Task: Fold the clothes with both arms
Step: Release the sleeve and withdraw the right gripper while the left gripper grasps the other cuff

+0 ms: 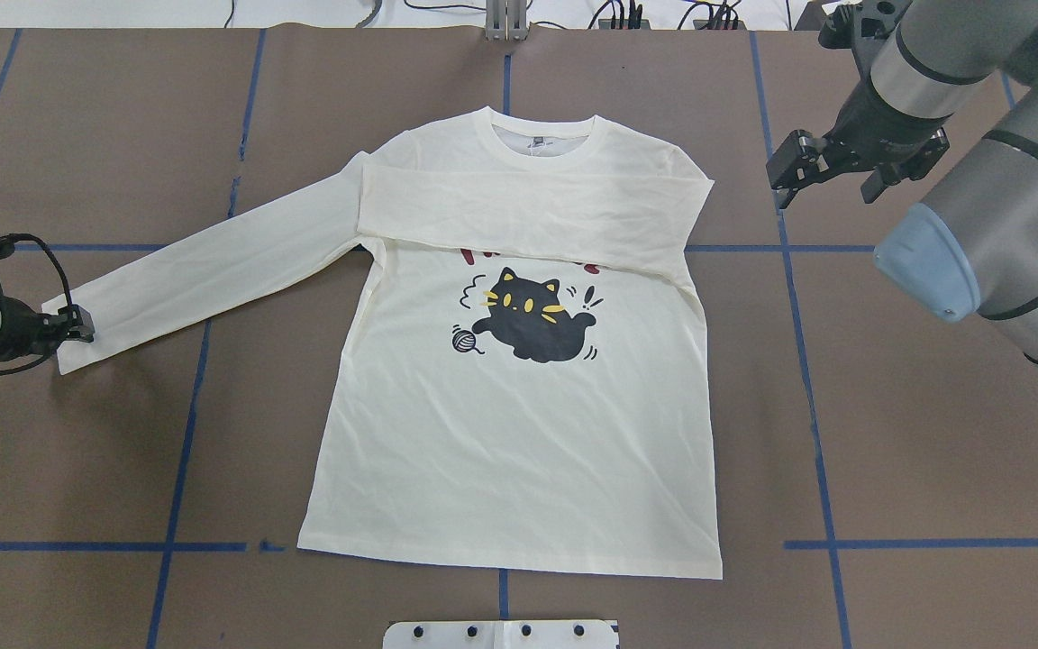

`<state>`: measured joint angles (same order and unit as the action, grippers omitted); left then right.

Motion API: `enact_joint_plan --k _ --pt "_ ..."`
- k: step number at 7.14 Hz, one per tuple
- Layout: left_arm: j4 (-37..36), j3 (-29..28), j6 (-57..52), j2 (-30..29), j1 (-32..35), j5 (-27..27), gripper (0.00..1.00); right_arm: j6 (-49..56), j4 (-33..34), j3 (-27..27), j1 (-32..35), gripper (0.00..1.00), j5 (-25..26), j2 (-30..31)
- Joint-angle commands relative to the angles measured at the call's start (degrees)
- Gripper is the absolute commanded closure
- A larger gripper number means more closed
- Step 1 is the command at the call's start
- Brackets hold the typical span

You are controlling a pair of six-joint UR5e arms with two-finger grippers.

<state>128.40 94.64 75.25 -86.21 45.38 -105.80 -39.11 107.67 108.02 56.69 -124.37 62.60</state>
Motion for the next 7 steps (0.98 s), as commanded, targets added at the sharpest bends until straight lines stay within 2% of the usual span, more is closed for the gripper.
enact_joint_plan --k 1,2,3,5,6,7 --pt "0.0 0.4 0.2 -0.1 0.1 0.0 0.83 0.0 0.0 0.0 0.0 0.0 0.0 0.1" --pt "-0.2 1.0 0.2 -0.3 0.2 0.0 0.97 0.0 0.0 0.0 0.0 0.0 0.0 0.2" --pt "-0.3 1.5 0.2 -0.5 0.5 -0.2 1.0 0.0 0.0 0.0 0.0 0.0 0.0 0.2" --pt "-3.4 6.3 0.2 -0.8 1.1 -0.3 1.0 0.0 0.0 0.0 0.1 0.0 0.0 0.3" --pt "-7.8 8.8 0.2 -3.1 1.6 -0.3 1.0 0.0 0.0 0.1 0.1 0.0 -0.1 0.4" --pt "-13.8 9.1 0.2 -8.6 2.3 -0.1 1.0 0.0 0.0 0.8 0.2 0.0 -0.1 1.3"
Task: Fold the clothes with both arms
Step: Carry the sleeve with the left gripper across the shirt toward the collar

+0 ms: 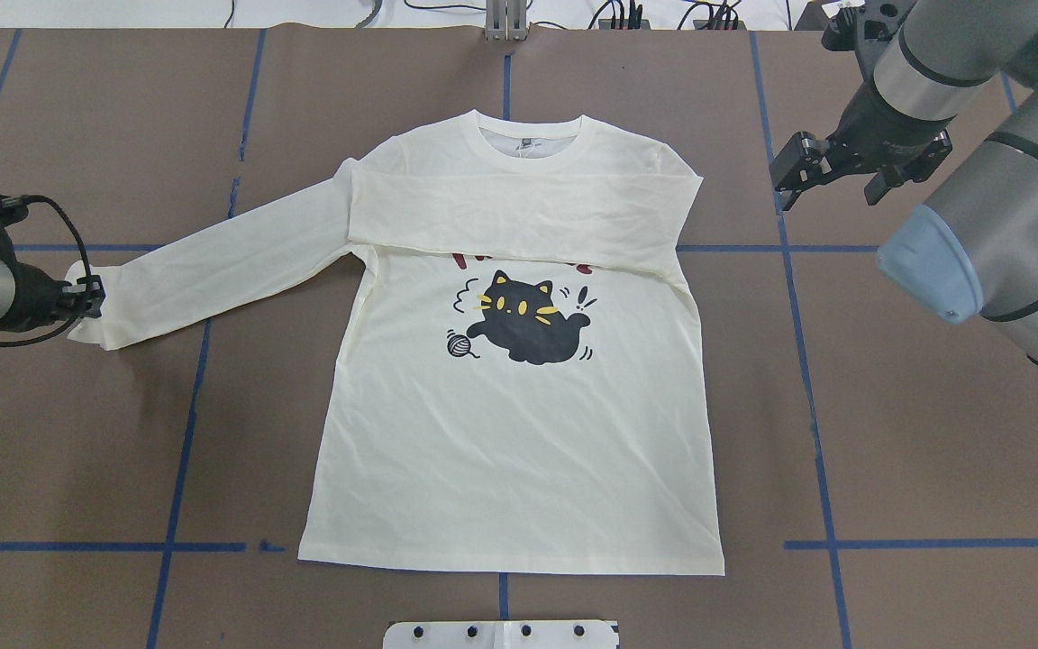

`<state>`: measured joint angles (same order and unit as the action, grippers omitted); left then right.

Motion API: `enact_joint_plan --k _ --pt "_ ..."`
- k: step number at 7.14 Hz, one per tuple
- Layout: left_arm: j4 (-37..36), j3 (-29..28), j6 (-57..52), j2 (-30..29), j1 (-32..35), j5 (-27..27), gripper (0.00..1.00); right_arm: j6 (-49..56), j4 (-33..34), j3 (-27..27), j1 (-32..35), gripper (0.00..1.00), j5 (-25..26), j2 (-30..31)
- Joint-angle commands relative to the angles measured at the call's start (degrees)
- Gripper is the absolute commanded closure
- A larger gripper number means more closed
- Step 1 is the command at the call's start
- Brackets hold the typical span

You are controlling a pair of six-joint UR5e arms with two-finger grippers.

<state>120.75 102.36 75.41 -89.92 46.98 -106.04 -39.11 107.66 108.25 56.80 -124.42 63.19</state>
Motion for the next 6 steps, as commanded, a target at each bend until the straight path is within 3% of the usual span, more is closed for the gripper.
enact_joint_plan --k 1,3,6 --pt "-12.6 1.3 0.1 -12.0 1.7 0.1 1.0 0.5 -0.1 3.1 0.1 0.0 0.0 4.0" --pt "-19.0 0.0 0.3 -22.6 2.2 -0.1 1.0 0.9 -0.3 6.2 1.4 0.0 0.6 9.4" --pt "-18.9 -14.0 6.6 -41.5 1.8 -2.0 1.0 2.3 -6.7 5.7 3.0 0.0 0.5 15.4"
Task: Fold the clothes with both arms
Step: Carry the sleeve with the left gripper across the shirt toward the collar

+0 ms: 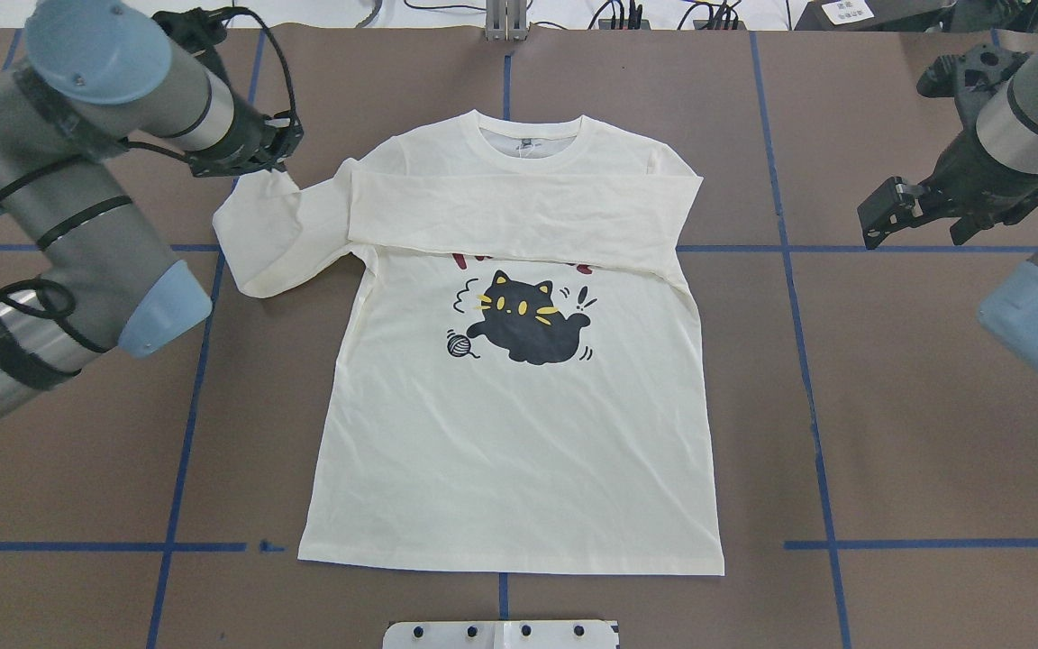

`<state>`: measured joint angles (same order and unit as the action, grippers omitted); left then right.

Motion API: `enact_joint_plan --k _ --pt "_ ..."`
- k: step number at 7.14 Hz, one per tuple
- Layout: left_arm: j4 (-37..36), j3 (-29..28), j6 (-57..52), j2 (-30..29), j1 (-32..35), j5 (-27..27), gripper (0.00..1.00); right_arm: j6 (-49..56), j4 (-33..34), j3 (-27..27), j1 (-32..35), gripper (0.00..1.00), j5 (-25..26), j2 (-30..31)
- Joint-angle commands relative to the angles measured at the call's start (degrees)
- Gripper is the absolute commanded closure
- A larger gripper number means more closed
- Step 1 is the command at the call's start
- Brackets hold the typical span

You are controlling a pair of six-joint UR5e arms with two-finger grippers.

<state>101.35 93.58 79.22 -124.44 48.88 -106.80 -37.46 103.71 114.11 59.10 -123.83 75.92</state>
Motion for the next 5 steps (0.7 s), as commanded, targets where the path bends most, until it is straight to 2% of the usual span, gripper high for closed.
enact_joint_plan --k 1,2,3,5 --pt "3.0 -8.1 6.3 -11.7 -0.1 -2.6 1.0 1.7 -3.8 -0.1 1.5 0.0 -0.2 4.0" --pt "7.6 -14.2 11.1 -17.5 -0.4 -3.5 1.0 1.8 -4.1 -0.1 2.0 0.0 -0.3 4.7" --pt "12.5 -23.2 15.0 -25.2 -0.8 -3.5 1.0 1.7 -4.1 -0.1 2.2 0.0 -0.3 4.8" --pt "16.8 -29.8 22.1 -33.6 -4.5 -3.4 1.0 1.5 -4.1 -0.3 2.2 0.0 -0.4 4.9"
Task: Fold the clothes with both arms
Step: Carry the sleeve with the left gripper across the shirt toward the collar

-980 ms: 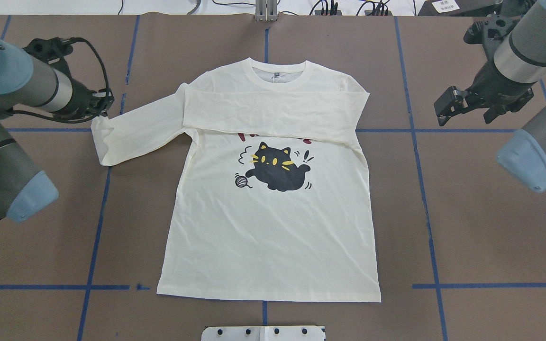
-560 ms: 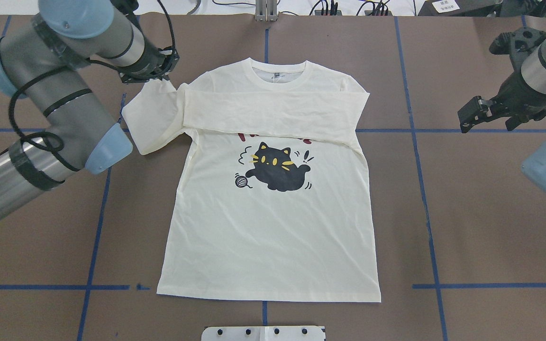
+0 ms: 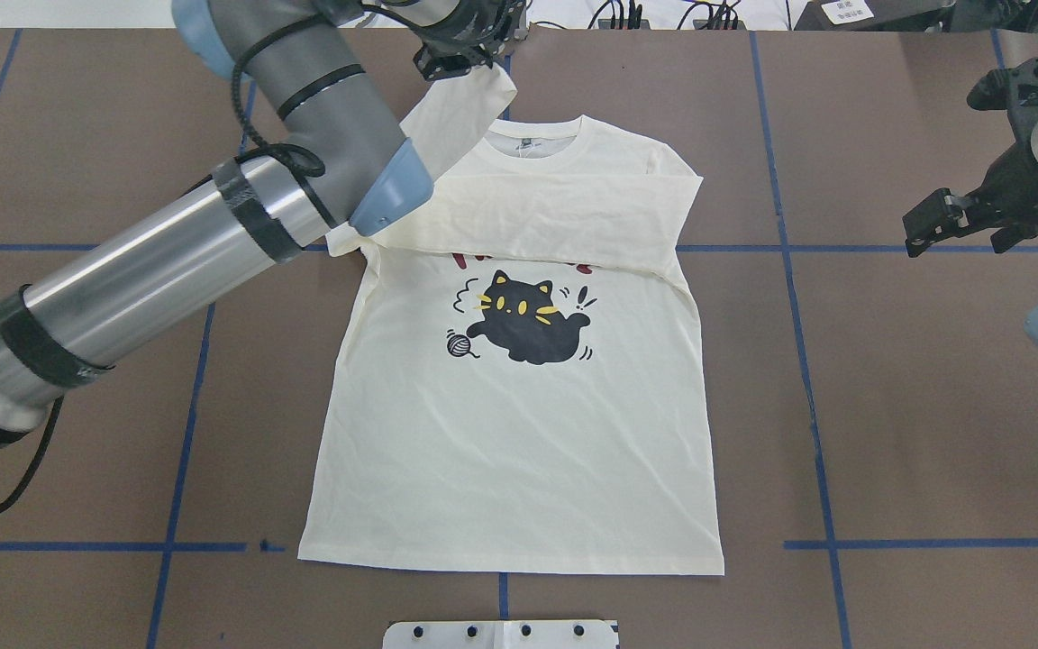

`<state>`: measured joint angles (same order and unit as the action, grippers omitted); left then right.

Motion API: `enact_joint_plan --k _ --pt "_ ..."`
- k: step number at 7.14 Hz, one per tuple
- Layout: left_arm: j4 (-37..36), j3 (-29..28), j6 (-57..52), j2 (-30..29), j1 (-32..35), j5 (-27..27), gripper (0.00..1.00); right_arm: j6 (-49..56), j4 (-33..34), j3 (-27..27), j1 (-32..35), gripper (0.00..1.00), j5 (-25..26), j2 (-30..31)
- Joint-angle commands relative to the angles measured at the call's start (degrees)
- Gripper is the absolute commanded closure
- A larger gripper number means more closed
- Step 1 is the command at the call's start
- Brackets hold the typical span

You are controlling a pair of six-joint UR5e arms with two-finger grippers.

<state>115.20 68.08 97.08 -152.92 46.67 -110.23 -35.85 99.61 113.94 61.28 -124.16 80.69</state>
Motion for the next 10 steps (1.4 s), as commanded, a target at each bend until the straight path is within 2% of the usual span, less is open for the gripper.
enact_joint_plan --k 1,3,5,6,7,8,9,10 --pt "4.3 -7.1 6.5 -7.9 -4.6 0.4 1.0 -0.1 0.0 -0.2 0.1 0.0 0.1 0.1" --pt "9.1 -11.7 7.5 -9.1 -5.8 1.6 1.0 -0.3 0.0 -0.6 0.2 0.0 0.1 0.1" --pt "9.9 -12.9 8.3 -9.1 -7.8 4.0 1.0 -0.4 0.0 -0.6 0.2 0.0 0.1 0.0" --pt "10.2 -13.6 10.8 -9.6 -10.6 8.4 1.0 -0.4 0.0 -1.0 0.2 0.0 0.1 -0.1" --pt "12.5 -18.5 12.9 -12.8 -13.9 13.4 0.66 -0.4 0.0 -1.2 0.2 0.0 0.1 -0.2" --pt "17.7 -23.6 13.3 -15.1 -16.8 17.0 0.15 -0.5 0.0 -1.4 0.2 0.0 0.1 -0.4" --pt "19.0 -24.3 12.5 -14.9 -18.6 19.7 0.0 -0.6 0.0 -1.3 0.2 0.0 0.0 -0.4" --pt "19.0 -24.4 8.7 -14.4 -19.2 20.6 0.0 -0.7 0.0 -1.2 0.2 0.0 -0.1 -0.5"
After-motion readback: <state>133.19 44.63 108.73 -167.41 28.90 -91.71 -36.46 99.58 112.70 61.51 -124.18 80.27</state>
